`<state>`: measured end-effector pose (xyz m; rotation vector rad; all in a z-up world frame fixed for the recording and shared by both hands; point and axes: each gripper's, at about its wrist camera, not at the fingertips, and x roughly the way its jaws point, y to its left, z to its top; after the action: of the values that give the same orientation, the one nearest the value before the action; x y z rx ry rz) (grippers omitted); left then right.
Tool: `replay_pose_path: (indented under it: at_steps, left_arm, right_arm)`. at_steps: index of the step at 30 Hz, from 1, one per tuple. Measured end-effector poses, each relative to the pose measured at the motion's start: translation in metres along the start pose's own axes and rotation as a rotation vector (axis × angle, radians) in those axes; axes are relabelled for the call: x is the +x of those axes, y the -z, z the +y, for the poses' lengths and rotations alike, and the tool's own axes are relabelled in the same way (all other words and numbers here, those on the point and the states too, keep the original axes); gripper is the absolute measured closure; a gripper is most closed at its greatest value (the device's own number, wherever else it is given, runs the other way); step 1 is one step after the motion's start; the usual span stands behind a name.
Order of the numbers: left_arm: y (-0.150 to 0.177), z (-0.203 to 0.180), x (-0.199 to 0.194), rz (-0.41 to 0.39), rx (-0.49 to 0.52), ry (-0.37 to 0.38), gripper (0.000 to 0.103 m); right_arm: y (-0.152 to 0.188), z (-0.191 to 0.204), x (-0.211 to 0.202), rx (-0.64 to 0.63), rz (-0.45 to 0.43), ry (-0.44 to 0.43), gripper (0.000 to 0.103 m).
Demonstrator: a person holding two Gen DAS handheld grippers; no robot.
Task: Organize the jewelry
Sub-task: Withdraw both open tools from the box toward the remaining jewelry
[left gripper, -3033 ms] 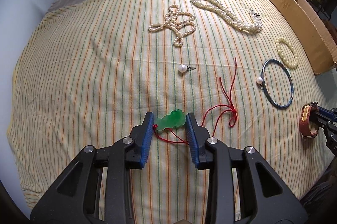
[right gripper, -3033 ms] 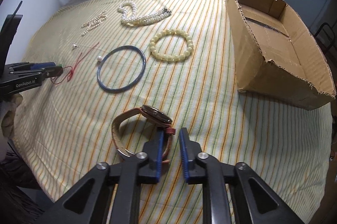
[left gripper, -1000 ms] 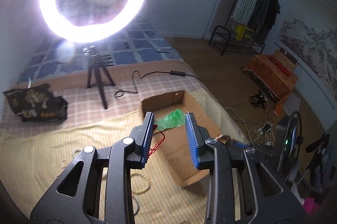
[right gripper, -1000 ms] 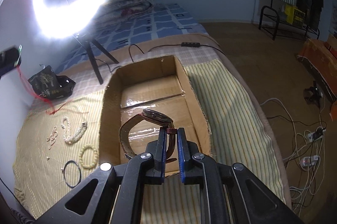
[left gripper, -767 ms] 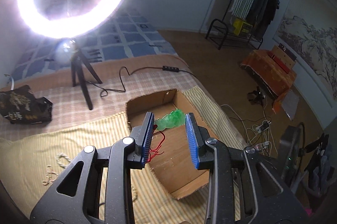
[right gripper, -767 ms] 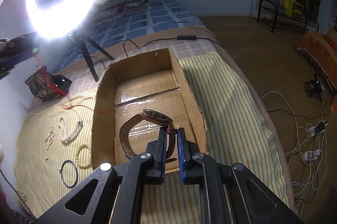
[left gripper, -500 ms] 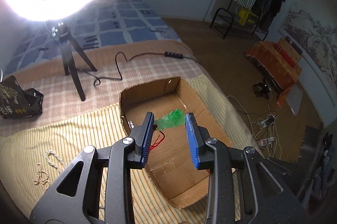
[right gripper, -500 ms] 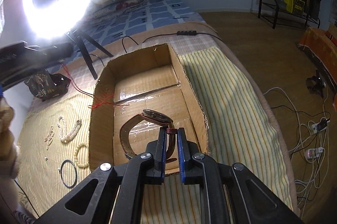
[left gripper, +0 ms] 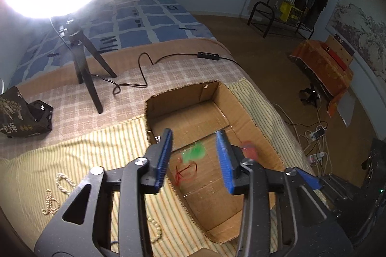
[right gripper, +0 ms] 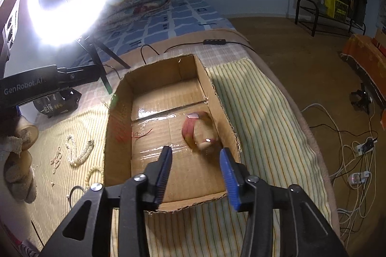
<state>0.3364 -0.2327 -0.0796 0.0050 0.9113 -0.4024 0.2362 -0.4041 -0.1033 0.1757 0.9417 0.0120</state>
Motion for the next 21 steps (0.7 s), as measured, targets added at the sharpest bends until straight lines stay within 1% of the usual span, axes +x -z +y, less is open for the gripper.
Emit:
replay_pose_path:
  at_steps: [1,2,11,15,21]
  left_arm:
    - [0.0,0.001,-0.002,-0.003,-0.001,0.001,0.056]
    - [0.001,0.002,-0.004,-0.005,0.0,0.0,0.056]
    - [0.003,0.021,-0.028,-0.034,-0.013,-0.025,0.056]
    - [0.006,0.035,-0.043,-0.049,-0.024,-0.04,0.056]
    - [0.017,0.068,-0.076,-0.086,-0.043,-0.084,0.056]
  right_arm:
    - [0.0,0.001,0.0,0.0,-0.002,0.002,0.053]
    - [0.0,0.001,0.0,0.0,-0.002,0.002,0.053]
    - [-0.002,0.005,-0.005,-0.004,-0.02,-0.007,0.053]
    - [-0.004,0.011,-0.009,-0.01,-0.033,-0.017,0.053]
    - [-0.005,0.029,-0.015,-0.035,-0.056,-0.046,0.053]
